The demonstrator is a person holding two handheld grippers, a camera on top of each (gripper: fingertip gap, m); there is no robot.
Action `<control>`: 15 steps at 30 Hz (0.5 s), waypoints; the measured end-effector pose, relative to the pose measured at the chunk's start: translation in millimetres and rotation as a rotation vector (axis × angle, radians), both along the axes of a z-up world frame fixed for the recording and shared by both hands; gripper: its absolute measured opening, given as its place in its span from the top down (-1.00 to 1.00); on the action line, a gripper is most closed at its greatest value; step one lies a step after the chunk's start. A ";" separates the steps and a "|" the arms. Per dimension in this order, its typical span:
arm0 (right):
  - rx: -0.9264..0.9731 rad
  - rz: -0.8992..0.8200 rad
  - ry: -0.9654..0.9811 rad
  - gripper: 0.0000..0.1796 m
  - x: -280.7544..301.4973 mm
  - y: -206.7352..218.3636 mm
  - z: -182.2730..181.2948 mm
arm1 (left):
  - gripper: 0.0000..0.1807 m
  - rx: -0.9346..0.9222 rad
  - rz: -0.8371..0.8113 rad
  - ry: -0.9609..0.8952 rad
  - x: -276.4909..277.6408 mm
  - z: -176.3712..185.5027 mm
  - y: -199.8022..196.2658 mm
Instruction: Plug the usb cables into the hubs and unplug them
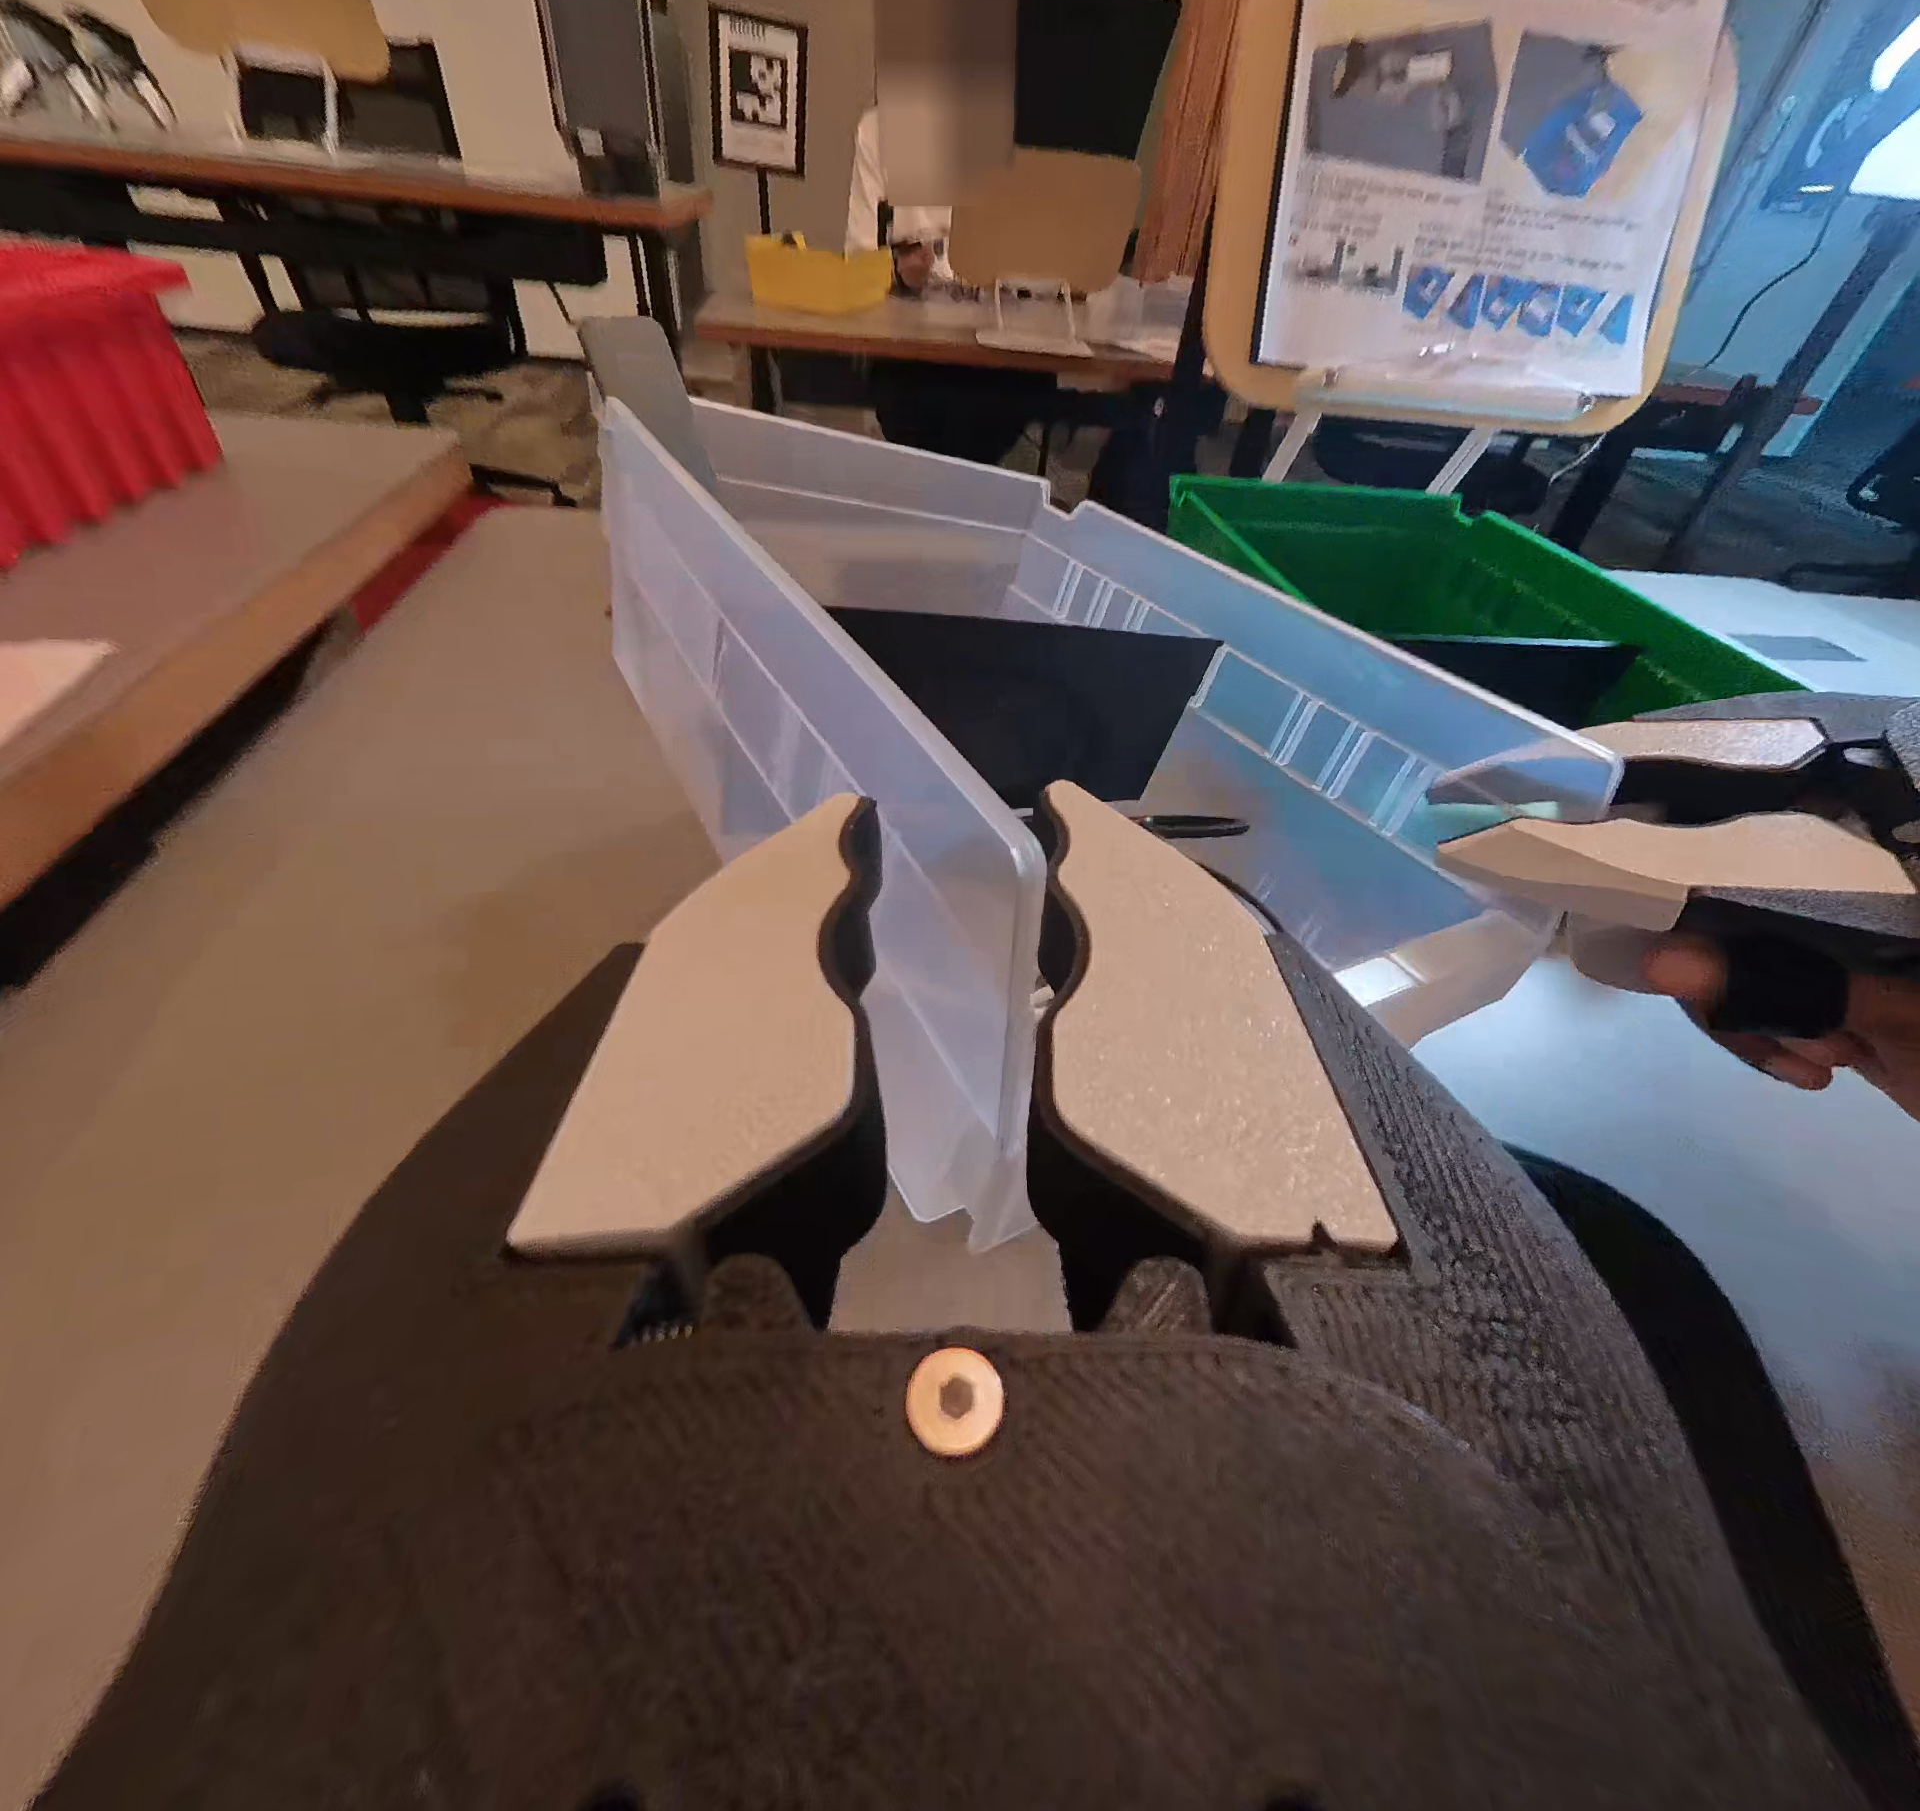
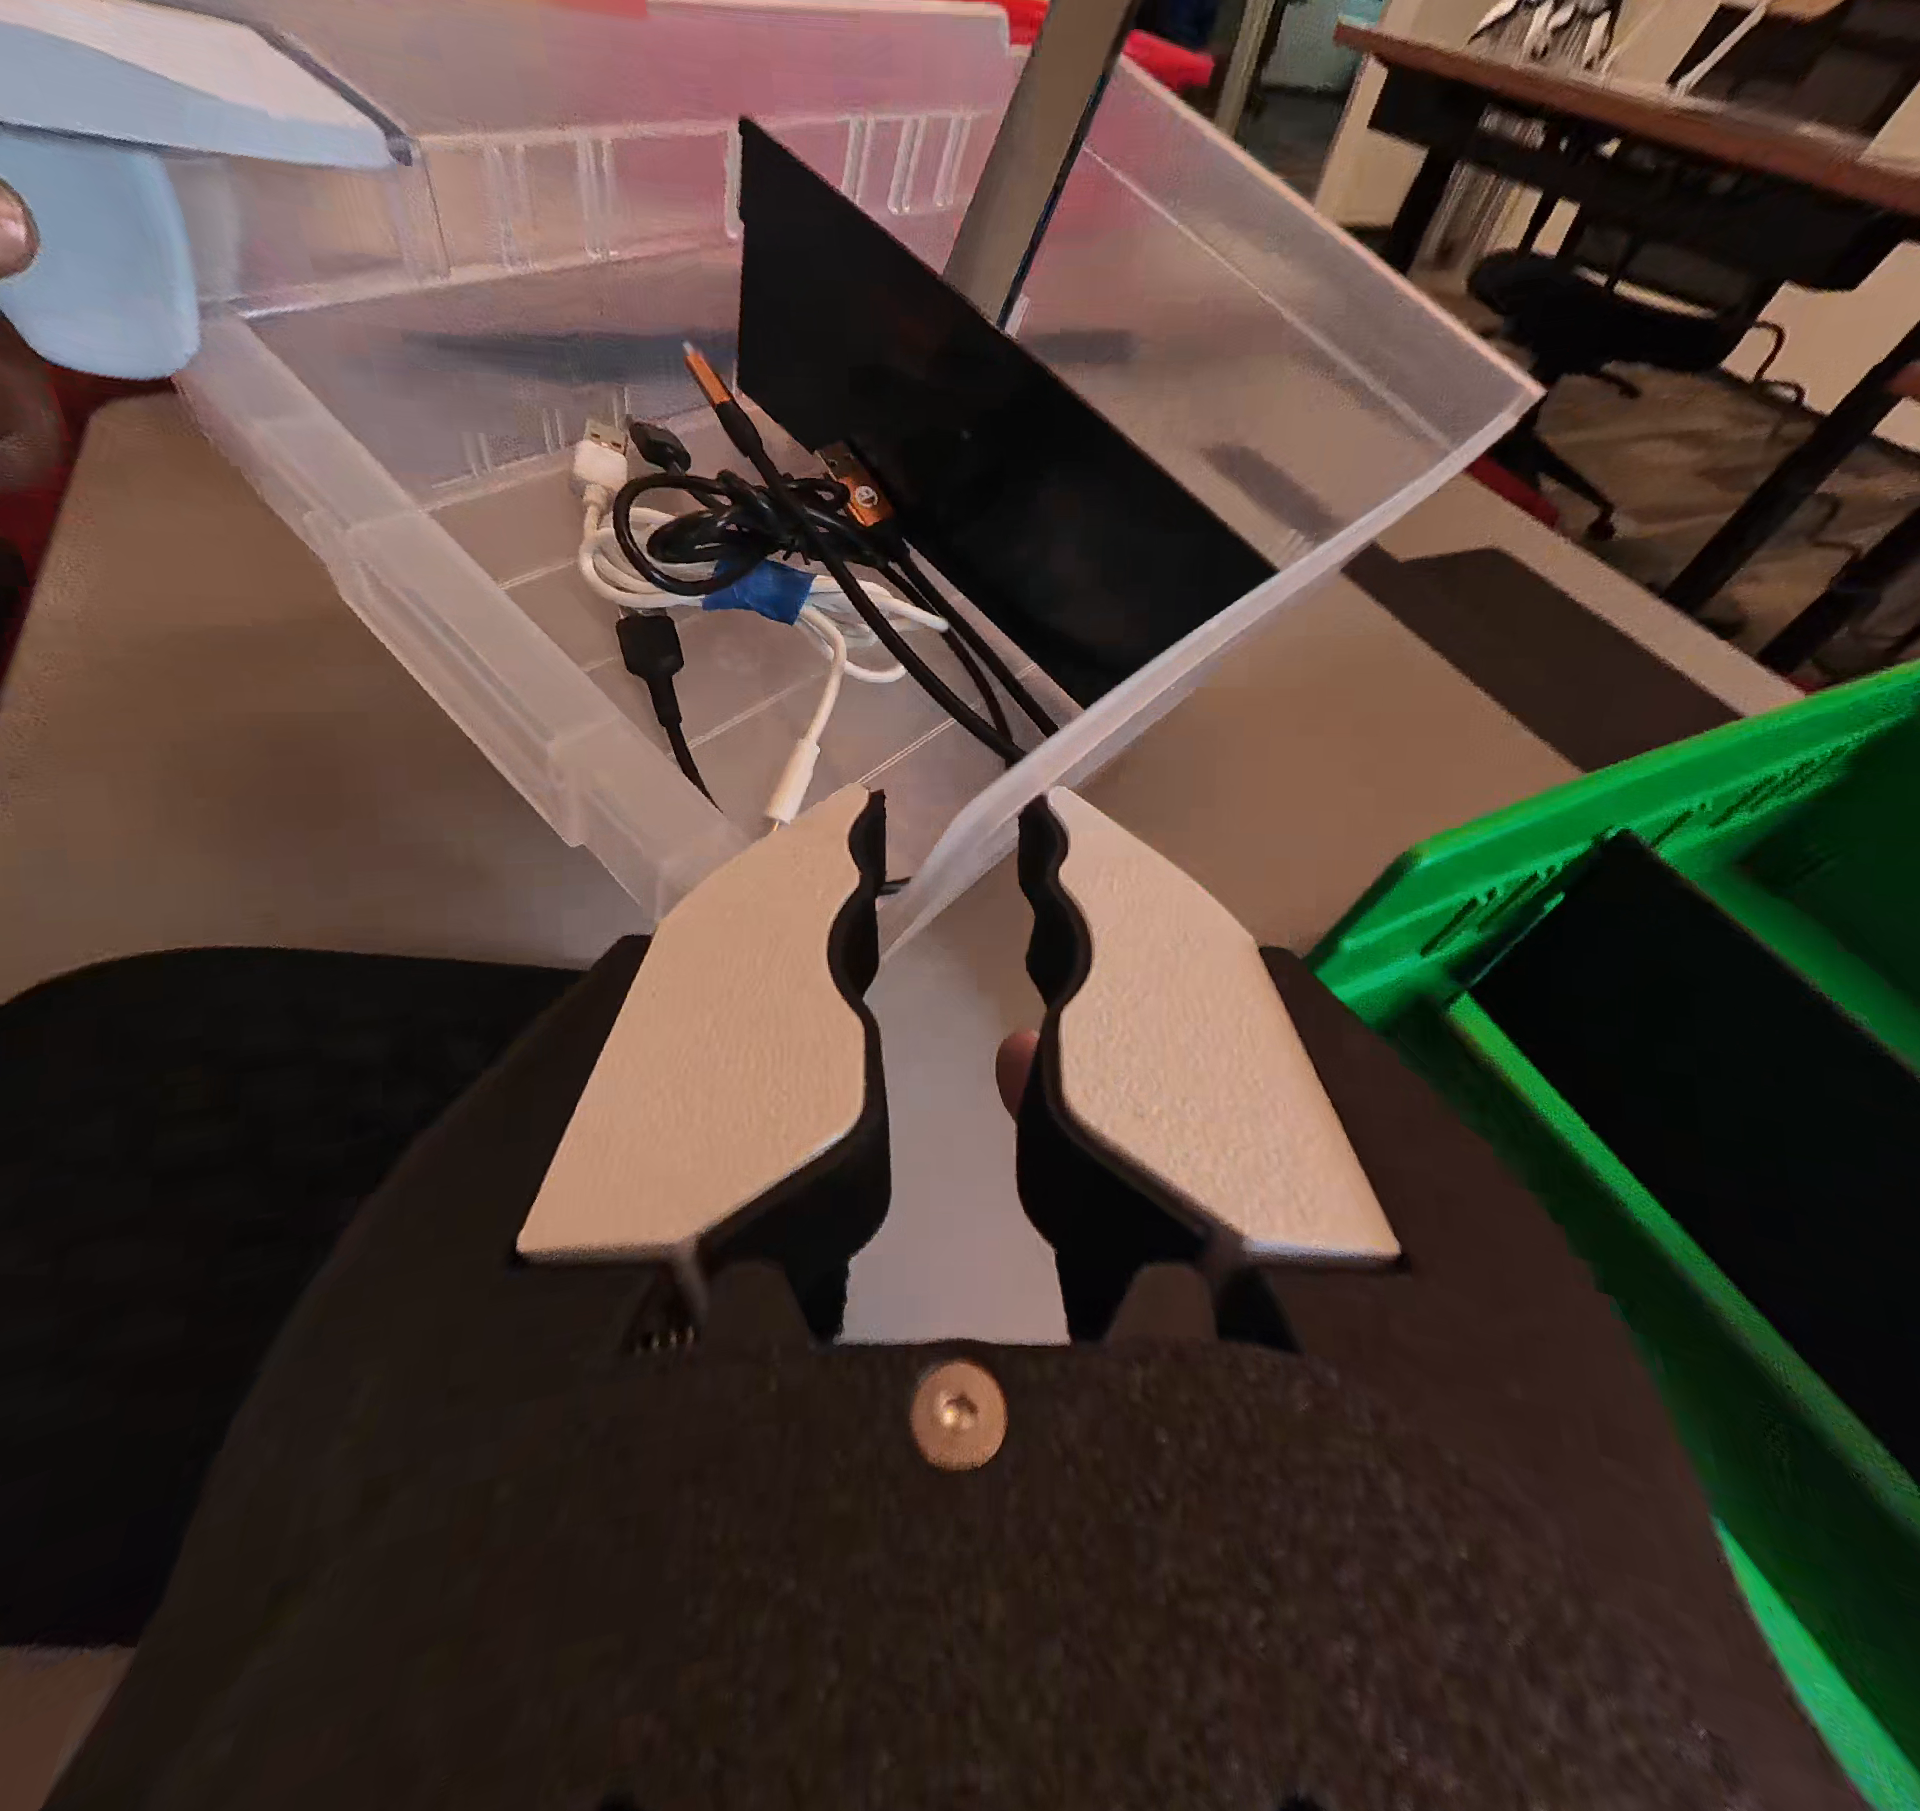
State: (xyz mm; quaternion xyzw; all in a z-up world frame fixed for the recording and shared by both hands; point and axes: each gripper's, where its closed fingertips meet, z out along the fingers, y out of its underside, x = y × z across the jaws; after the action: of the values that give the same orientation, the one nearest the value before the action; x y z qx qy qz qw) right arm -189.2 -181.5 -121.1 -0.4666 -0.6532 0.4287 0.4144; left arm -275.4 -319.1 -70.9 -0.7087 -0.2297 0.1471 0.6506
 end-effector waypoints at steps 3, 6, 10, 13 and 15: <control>-0.008 -0.041 -0.061 0.72 -4.1 16.9 -20.1 | 0.76 -0.042 0.025 -0.042 -11.4 -32.1 14.4; 0.023 -0.060 -0.089 0.70 -0.4 31.0 -21.5 | 0.84 -0.105 0.096 -0.006 -18.9 -50.9 27.1; 0.000 -0.026 -0.165 0.58 27.6 45.3 -18.2 | 0.64 -0.087 -0.005 -0.045 -9.1 -57.8 49.0; 0.040 -0.018 -0.187 0.56 54.1 71.2 -6.2 | 0.52 -0.122 0.042 0.076 -11.4 -42.4 38.5; 0.158 -0.021 -0.270 0.48 67.1 94.9 -12.8 | 0.48 -0.186 -0.004 0.167 1.4 -30.2 42.4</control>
State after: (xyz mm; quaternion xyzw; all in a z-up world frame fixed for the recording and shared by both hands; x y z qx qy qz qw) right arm -122.1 -86.6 -133.9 -0.4927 -0.7297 0.3052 0.3628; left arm -274.0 -276.7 -101.1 -0.7516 -0.1587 0.2253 0.5992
